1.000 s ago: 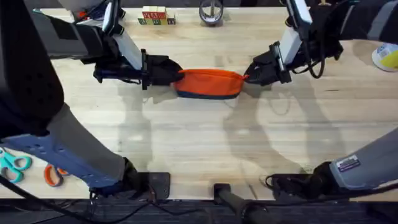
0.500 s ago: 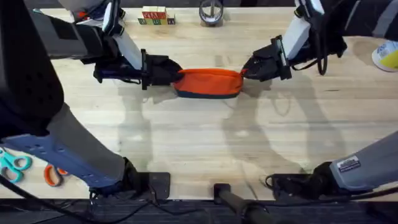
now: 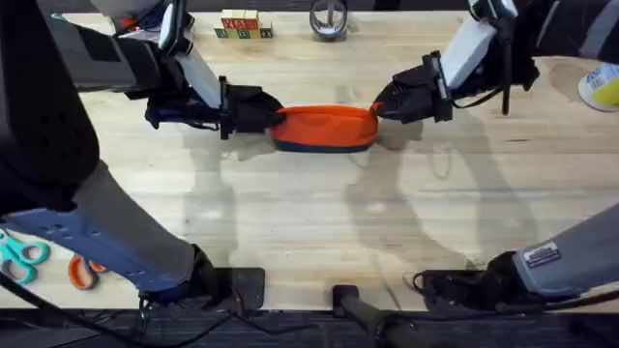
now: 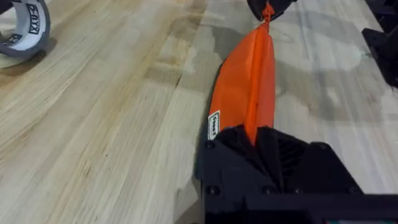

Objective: Unzip the bag, pick up the pens from the table one at a time and place them inside, then zip the bag closed.

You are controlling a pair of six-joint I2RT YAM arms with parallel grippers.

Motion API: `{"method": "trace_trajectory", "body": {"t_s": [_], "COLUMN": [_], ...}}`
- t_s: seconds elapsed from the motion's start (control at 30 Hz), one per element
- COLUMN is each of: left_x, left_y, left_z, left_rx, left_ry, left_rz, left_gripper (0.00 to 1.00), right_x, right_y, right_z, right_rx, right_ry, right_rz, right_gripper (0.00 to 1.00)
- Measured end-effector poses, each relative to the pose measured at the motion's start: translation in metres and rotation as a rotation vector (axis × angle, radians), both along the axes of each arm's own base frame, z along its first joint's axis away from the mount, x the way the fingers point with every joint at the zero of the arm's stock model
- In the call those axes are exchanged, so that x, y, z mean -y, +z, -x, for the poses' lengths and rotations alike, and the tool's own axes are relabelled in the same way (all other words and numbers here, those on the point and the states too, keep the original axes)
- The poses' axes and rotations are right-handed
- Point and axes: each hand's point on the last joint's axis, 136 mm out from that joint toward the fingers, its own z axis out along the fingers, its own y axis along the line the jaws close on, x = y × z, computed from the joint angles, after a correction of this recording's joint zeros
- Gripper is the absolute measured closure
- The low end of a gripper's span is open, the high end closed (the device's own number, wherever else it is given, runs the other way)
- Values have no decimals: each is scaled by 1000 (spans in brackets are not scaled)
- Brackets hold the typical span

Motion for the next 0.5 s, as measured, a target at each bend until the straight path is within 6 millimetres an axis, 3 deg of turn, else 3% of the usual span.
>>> {"method": "trace_trajectory", "body": {"t_s": [0.17, 0.5], "left_x": [0, 0], "left_y": [0, 0], "left_z": [0, 0], "left_rx": [0, 0], "left_ry": [0, 0], "left_rz": [0, 0], "left_gripper": [959, 959], "right_x": [-5, -35], "right_y": [2, 7], "right_z": [1, 4], "right_rx": [6, 89], "right_ry": [12, 101], "right_rz": [-13, -45], "right_gripper": [972, 972]}}
